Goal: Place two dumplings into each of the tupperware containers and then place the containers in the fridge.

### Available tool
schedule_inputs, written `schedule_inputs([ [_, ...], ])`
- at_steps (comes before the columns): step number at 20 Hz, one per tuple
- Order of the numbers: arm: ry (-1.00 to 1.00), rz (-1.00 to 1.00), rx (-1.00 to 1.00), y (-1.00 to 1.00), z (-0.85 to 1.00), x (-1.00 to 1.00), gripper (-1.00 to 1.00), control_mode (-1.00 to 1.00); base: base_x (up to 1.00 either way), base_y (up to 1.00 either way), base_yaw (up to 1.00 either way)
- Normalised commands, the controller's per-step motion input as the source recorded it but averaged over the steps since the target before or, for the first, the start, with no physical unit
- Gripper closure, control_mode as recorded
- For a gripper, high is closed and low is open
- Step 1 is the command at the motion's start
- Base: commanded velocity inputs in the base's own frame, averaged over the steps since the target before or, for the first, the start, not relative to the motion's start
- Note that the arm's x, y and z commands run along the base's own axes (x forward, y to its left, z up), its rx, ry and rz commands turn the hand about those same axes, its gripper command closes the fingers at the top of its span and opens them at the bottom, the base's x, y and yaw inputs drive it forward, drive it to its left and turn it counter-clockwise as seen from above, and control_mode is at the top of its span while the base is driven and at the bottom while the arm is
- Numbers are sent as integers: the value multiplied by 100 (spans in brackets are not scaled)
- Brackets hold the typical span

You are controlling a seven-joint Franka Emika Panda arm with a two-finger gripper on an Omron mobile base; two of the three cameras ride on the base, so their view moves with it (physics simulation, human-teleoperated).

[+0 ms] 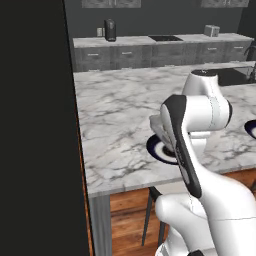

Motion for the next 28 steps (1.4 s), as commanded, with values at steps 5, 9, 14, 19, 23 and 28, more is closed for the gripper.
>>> schedule_inputs([
  [5, 0, 0, 0, 0, 5, -7, 100, 100, -73, -33, -8],
  [9, 0, 0, 0, 0, 0, 0, 100, 100, -88, -34, -55],
  [14, 0, 0, 0, 0, 0, 0, 100, 100, -29, 0, -97],
  [19, 0, 0, 0, 0, 0, 0, 100, 100, -19, 0, -100],
  [23, 0, 0, 0, 0, 0, 0, 100, 100, -16, 0, -100],
  [28, 0, 0, 0, 0, 0, 0, 100, 100, -13, 0, -100],
])
